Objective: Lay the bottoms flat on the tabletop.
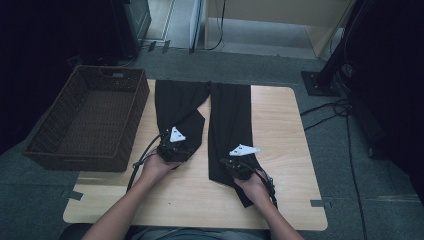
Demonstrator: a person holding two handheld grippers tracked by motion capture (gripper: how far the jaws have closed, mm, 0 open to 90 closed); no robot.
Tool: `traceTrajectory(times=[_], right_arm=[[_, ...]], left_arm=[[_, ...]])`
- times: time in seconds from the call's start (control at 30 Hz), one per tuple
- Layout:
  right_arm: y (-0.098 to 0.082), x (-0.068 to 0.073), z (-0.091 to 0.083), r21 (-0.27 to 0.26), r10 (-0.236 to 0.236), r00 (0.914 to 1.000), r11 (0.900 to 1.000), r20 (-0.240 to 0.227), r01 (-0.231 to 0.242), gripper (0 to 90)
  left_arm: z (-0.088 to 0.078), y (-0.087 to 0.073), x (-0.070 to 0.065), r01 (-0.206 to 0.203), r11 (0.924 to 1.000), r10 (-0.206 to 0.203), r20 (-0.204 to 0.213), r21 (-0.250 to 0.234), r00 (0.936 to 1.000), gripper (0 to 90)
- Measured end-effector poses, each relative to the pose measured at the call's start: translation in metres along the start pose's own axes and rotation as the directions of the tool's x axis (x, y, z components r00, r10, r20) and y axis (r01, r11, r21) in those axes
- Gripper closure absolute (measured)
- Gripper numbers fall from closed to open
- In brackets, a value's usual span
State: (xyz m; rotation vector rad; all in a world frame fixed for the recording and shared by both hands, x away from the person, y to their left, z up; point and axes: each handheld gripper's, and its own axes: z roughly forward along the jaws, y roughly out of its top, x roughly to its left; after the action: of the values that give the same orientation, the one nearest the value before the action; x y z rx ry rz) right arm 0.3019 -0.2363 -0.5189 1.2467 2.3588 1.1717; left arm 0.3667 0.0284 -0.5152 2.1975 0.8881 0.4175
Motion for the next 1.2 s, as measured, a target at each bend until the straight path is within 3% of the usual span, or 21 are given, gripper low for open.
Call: traceTrajectory(times=[0.03, 0.1, 0.13, 0.2, 0.23, 0.3, 0.43, 0.53, 0.57, 0.6, 0.63, 0.67, 0.7, 0.73, 0.77, 0.8, 0.97, 1.03, 1.1, 1.17, 1.2], right_arm=[[0.000, 0.000, 0.000, 0.001, -0.001, 1.0000, 1.000, 0.002, 0.001, 87.2], [0.000, 0.000, 0.000, 0.000, 0.001, 1.0000, 1.000, 0.003, -0.001, 87.2], [0.000, 0.000, 0.000, -0.001, 0.000, 1.0000, 1.000, 0.003, 0.000, 87.2], [0.000, 0.000, 0.000, -0.002, 0.000, 1.0000, 1.000, 0.005, 0.000, 87.2], [0.000, 0.000, 0.000, -0.001, 0.004, 1.0000, 1.000, 0.004, -0.004, 87.2], [0.000, 0.001, 0.000, -0.001, 0.006, 1.0000, 1.000, 0.004, -0.006, 87.2], [0.000, 0.000, 0.000, -0.001, 0.005, 1.0000, 1.000, 0.005, -0.005, 87.2], [0.001, 0.001, 0.000, 0.004, 0.000, 0.9999, 1.000, 0.012, 0.000, 87.2], [0.001, 0.002, 0.000, 0.008, 0.002, 0.9999, 1.000, 0.011, -0.002, 87.2], [0.001, 0.003, 0.000, 0.011, 0.006, 1.0000, 1.000, 0.007, -0.006, 87.2], [0.001, 0.004, 0.000, 0.015, 0.003, 1.0000, 1.000, 0.006, -0.003, 87.2], [0.001, 0.005, 0.000, 0.015, -0.001, 1.0000, 1.000, 0.002, 0.001, 87.2], [0.001, 0.006, 0.000, 0.019, -0.001, 1.0000, 1.000, -0.003, 0.001, 87.2], [0.001, 0.007, 0.001, 0.018, -0.004, 1.0000, 1.000, -0.005, 0.004, 87.2], [0.002, 0.008, 0.001, 0.018, -0.006, 1.0000, 1.000, -0.006, 0.006, 87.2], [0.002, 0.009, 0.002, 0.018, -0.006, 0.9999, 1.000, -0.009, 0.006, 87.2], [0.003, 0.009, 0.003, 0.020, -0.015, 0.9998, 1.000, -0.009, 0.016, 87.3], [0.003, 0.009, 0.003, 0.021, -0.015, 0.9998, 1.000, -0.011, 0.015, 87.5], [0.003, 0.009, 0.003, 0.023, -0.013, 0.9998, 1.000, -0.016, 0.013, 87.5], [0.003, 0.010, 0.003, 0.024, -0.013, 0.9997, 1.000, -0.020, 0.013, 87.5], [0.003, 0.010, 0.003, 0.024, -0.012, 0.9997, 1.000, -0.023, 0.013, 87.5]], left_arm=[[-0.001, 0.000, 0.000, 0.005, 1.0000, -0.005, -0.009, -0.005, 0.9999, 44.3], [-0.003, -0.001, 0.003, 0.010, 0.9999, -0.010, -0.022, -0.005, 0.9997, 63.3], [-0.004, 0.000, 0.005, 0.016, 0.9999, -0.016, -0.011, 0.003, 0.9998, 71.5], [-0.007, 0.003, 0.010, 0.071, 0.9968, -0.072, 0.053, 0.037, 0.9960, 81.7], [-0.009, 0.003, 0.012, 0.100, 0.9937, -0.104, 0.091, 0.052, 0.9904, 83.4], [-0.016, 0.004, 0.013, 0.148, 0.9868, -0.157, 0.170, 0.066, 0.9729, 84.7], [-0.037, 0.008, 0.006, 0.143, 0.9864, -0.161, 0.290, 0.081, 0.9436, 85.1], [-0.057, 0.007, 0.001, 0.138, 0.9869, -0.159, 0.355, 0.084, 0.9212, 85.1], [-0.064, 0.005, 0.000, 0.140, 0.9863, -0.163, 0.391, 0.086, 0.9057, 85.1], [-0.070, 0.002, 0.002, 0.168, 0.9818, -0.190, 0.462, 0.088, 0.8664, 85.2], [-0.075, -0.001, 0.005, 0.211, 0.9724, -0.231, 0.525, 0.099, 0.8189, 85.3], [-0.078, -0.003, 0.008, 0.235, 0.9661, -0.254, 0.558, 0.108, 0.7902, 85.2], [-0.081, -0.004, 0.010, 0.230, 0.9677, -0.249, 0.552, 0.105, 0.7960, 85.1], [-0.081, -0.005, 0.012, 0.209, 0.9720, -0.234, 0.521, 0.106, 0.8211, 84.8], [-0.080, -0.004, 0.013, 0.190, 0.9754, -0.220, 0.478, 0.112, 0.8503, 84.3], [-0.078, -0.003, 0.016, 0.194, 0.9737, -0.227, 0.444, 0.119, 0.8667, 84.0], [-0.065, 0.009, 0.026, 0.216, 0.9731, -0.230, 0.347, 0.080, 0.9091, 82.6], [-0.056, 0.014, 0.031, 0.229, 0.9690, -0.247, 0.319, 0.093, 0.9150, 82.1], [-0.047, 0.016, 0.035, 0.244, 0.9649, -0.262, 0.303, 0.097, 0.9160, 81.9], [-0.039, 0.017, 0.039, 0.257, 0.9619, -0.273, 0.266, 0.094, 0.9245, 80.0], [-0.035, 0.017, 0.040, 0.266, 0.9588, -0.283, 0.259, 0.100, 0.9234, 80.0]])
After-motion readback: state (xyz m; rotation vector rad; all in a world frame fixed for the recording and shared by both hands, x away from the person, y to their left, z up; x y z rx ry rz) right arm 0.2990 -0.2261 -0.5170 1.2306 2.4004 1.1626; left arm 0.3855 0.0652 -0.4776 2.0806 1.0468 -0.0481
